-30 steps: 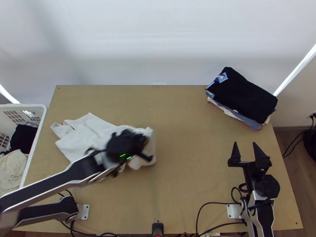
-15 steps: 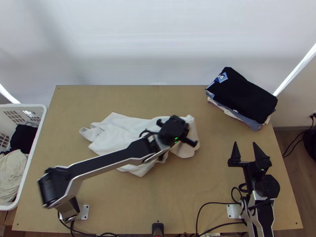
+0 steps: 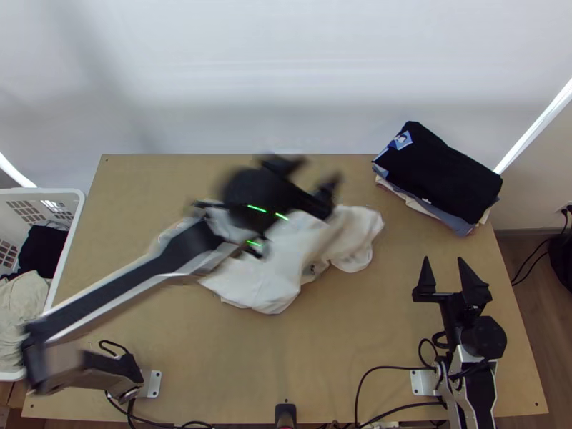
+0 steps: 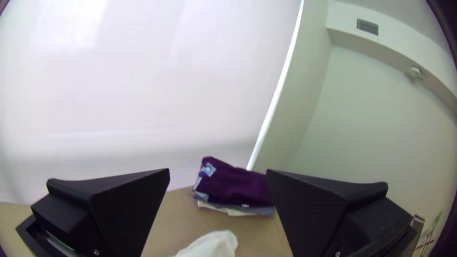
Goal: Fold the t-shirt
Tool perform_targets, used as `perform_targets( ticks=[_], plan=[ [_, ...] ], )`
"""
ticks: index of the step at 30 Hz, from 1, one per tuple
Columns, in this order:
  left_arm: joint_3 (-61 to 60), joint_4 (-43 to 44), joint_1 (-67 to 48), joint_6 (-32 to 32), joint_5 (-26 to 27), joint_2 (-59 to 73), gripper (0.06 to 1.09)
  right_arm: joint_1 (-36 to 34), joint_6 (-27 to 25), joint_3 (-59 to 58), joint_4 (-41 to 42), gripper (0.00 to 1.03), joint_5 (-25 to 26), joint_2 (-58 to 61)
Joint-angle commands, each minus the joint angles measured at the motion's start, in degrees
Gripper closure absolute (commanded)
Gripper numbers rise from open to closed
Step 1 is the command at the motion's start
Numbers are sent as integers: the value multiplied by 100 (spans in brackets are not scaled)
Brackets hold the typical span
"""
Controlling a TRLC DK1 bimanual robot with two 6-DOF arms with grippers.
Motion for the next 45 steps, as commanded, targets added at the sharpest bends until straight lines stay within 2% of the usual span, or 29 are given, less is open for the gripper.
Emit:
perform_targets(
  ticks=[1,6,8,11,17,21,26,33,38,43,45],
  plan=[
    [-517,-158,496,71,343,-752,10,-23,57,-16,-115,5,50,19],
    [-877,-1415,1481,695,396,-1314,10,-23,57,-16,-115,5,50,19],
    [-1220,-1573,1982,1029,668,-1657,10,-23,57,-16,-115,5,50,19],
    [-1835,-1582,2755,1486,1459,-2272,10,-23,57,-16,-115,5,50,19],
    [-2371,-2417,3863,2400,1635,-2887,10,-23,57,-16,-115,5,50,19],
    [-2731,-2900,4908,2989,2725,-3221,10,-23,57,-16,-115,5,50,19],
    [-2925,-3691,5884,3736,2822,-3265,10,-23,57,-16,-115,5,50,19],
    [-3408,-3902,7668,4483,3252,-3371,10,-23,57,-16,-115,5,50,19],
    [-3057,-3893,8380,4404,3305,-3257,10,-23,57,-16,-115,5,50,19],
    [-2195,-4034,7721,2963,3279,-2958,10,-14,57,-16,-115,5,50,19],
    [-1905,-3867,7123,2216,3006,-2800,10,126,92,-16,-115,5,41,19]
  ],
)
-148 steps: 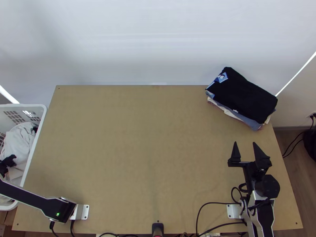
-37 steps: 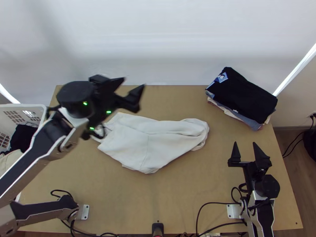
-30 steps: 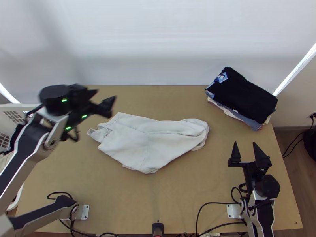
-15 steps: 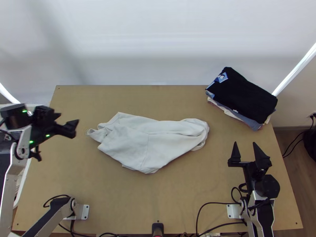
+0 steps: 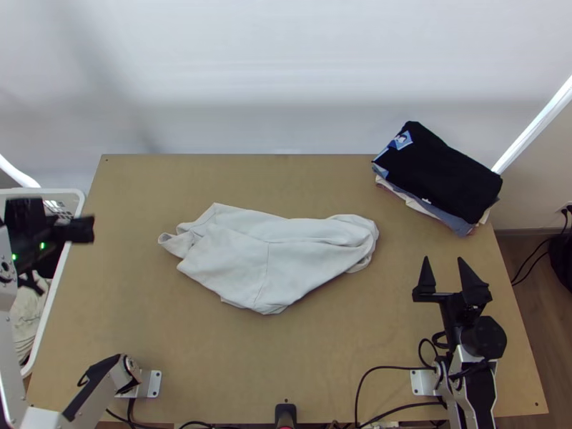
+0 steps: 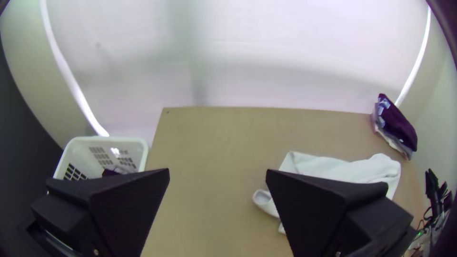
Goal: Fold the t-shirt
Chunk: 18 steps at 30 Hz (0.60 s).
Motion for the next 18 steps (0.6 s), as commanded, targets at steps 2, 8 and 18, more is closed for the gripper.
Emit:
perform_targets(
  ticks=[2,8,18],
  plan=[
    [802,313,-1192,-1637,-662,432,10,507,81,-16,-115,5,50,19],
    [2411,832,-2335,-2630,-1893,1364,10,1008,90,-16,-115,5,50,19],
    [5751,427,-2045,-2428,-2394,2946,10,1227,152,-16,-124,5,41,19]
  ],
)
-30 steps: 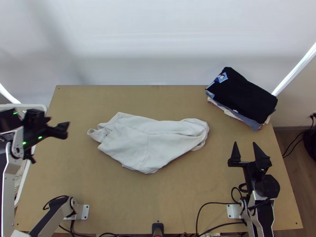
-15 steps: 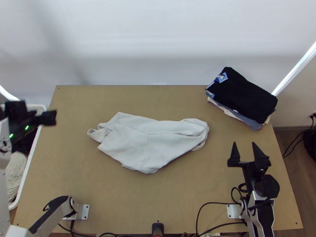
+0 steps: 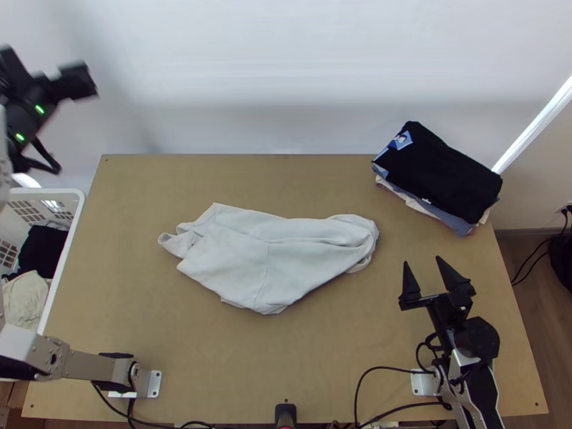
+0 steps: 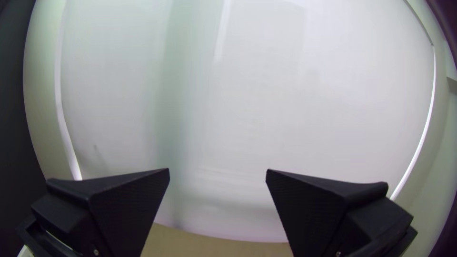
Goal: Fold the t-shirt
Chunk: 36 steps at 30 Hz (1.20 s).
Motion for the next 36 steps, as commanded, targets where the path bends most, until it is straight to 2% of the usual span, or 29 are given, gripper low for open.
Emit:
perform_targets(
  ticks=[1,4,7,11,12,17,20,24,27,30,33,36],
  plan=[
    [240,-27,301,95,-61,39,10,163,301,-16,-124,5,26,19],
    [65,-309,696,112,141,4,10,673,495,-16,-124,5,26,19],
    [-392,-599,1004,104,202,-146,10,743,697,-16,-115,5,26,19],
    [-1640,-528,1382,33,484,-691,10,805,1382,-34,43,5,17,10],
    [-2097,-353,1426,33,519,-901,10,963,1338,-42,201,5,17,1],
    [-3785,324,1479,16,624,-1772,10,1824,679,54,825,5,17,1],
    [-4506,570,1479,-55,624,-2141,10,2422,345,212,904,5,8,10],
    [-5288,869,1417,-134,624,-2607,10,3811,-771,283,693,5,8,27],
    [-5657,957,1364,-186,624,-2809,10,4426,-1439,283,685,5,-133,45],
    [-5965,1062,1364,-204,624,-3002,10,4971,-1958,265,1071,5,-238,256],
    [-6237,1150,1373,-222,624,-3160,10,5032,-2054,300,1713,5,-528,1029],
    [-6474,1168,1426,-222,624,-3292,10,5032,-1852,898,1845,5,-555,2383]
  ],
)
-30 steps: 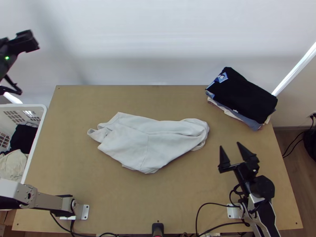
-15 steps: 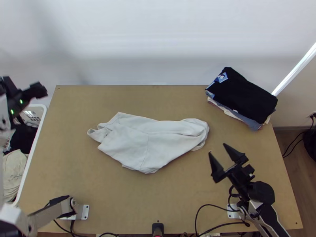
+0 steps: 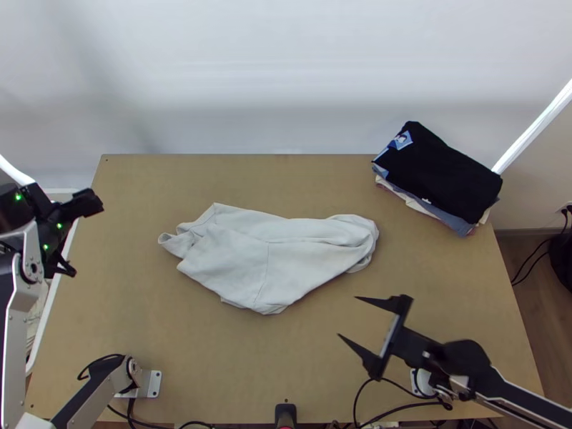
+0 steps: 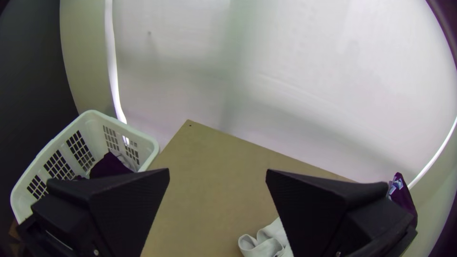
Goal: Fold the t-shirt
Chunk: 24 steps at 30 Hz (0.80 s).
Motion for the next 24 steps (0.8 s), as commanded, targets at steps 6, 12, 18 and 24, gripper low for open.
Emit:
perform_targets(
  ticks=[6,12,18,24],
  plan=[
    [-660,207,108,-128,36,-386,10,64,351,2376,-341,5,-15,3629],
    [-810,260,161,-136,36,-465,10,390,641,3510,-842,5,-23,5431],
    [-968,374,267,-145,36,-483,10,724,1151,5013,-2222,4,-15,7417],
    [-1082,435,354,-136,45,-492,10,724,1423,5154,-1853,6,-23,8041]
  ],
)
